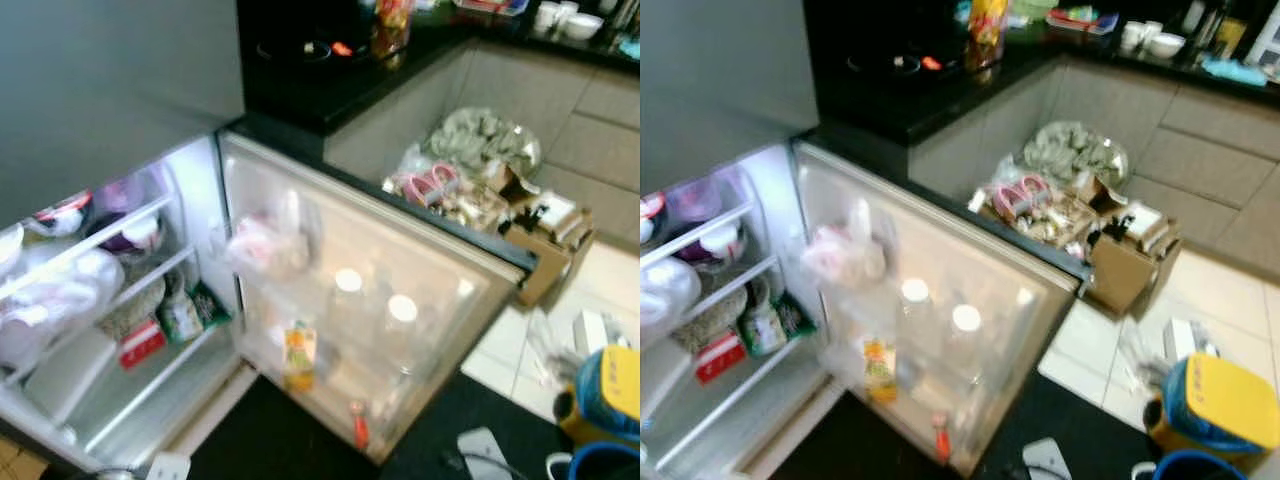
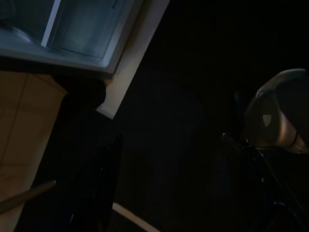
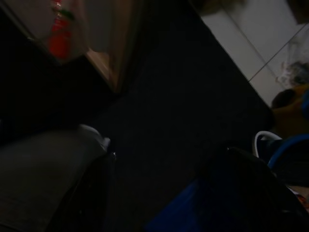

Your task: Restocking fridge

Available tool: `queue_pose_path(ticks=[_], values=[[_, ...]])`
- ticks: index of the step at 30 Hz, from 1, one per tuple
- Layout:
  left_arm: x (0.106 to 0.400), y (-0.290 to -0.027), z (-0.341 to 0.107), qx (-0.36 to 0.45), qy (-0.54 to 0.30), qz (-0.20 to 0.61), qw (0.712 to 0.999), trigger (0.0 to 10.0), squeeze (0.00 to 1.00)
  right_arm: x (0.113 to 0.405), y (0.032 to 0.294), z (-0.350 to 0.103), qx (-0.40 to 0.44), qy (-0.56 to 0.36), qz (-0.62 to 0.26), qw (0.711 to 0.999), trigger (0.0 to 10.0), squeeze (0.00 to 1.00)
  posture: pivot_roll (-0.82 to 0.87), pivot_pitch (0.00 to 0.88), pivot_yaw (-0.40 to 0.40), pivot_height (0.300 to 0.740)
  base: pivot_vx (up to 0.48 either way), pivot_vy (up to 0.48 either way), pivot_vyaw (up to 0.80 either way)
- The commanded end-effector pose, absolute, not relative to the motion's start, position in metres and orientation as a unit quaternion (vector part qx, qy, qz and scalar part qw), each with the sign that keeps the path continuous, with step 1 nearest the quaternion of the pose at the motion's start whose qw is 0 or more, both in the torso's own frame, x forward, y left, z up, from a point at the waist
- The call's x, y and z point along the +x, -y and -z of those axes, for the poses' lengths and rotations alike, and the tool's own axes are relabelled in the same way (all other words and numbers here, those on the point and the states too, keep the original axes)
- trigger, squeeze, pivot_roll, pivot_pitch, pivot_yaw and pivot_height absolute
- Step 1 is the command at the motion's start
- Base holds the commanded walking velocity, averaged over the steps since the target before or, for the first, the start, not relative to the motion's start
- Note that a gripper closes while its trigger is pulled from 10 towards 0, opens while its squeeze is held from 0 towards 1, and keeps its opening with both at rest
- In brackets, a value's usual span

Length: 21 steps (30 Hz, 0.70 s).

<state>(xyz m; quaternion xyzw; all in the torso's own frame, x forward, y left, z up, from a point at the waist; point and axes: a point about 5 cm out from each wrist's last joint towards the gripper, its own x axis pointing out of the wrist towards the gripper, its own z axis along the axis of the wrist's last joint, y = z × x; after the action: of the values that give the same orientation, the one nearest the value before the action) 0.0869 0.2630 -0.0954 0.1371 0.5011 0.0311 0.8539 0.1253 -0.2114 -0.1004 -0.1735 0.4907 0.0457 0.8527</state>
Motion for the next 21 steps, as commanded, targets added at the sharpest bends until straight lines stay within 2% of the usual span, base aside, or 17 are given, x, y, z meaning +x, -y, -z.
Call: queue_pose_path(ticks=[1, 10, 14, 21], values=[[0.083, -0.262, 0.097, 0.138, -0.506, -0.028, 0.851, 10.0, 0.00, 0.123, 0.215, 0.100, -0.172, -0.494, -0.040, 0.851, 10.0, 0.00, 0.02, 0.000, -0.044, 0.740, 0.000, -0.322, 0.00], [0.083, -0.263, 0.097, 0.139, -0.507, -0.029, 0.850, 10.0, 0.00, 0.123, 0.214, 0.101, -0.170, -0.494, -0.040, 0.852, 10.0, 0.00, 0.02, 0.003, -0.043, 0.740, 0.000, -0.310, 0.00], [0.083, -0.263, 0.096, 0.138, -0.507, -0.030, 0.851, 10.0, 0.00, 0.124, 0.214, 0.100, -0.170, -0.491, -0.040, 0.853, 10.0, 0.00, 0.02, 0.004, -0.043, 0.740, 0.000, 0.000, 0.00], [0.083, -0.263, 0.096, 0.136, -0.506, -0.032, 0.851, 10.0, 0.00, 0.155, 0.221, 0.085, -0.161, -0.429, -0.022, 0.889, 10.0, 0.00, 0.01, 0.009, -0.039, 0.740, 0.000, 0.000, 0.00]])
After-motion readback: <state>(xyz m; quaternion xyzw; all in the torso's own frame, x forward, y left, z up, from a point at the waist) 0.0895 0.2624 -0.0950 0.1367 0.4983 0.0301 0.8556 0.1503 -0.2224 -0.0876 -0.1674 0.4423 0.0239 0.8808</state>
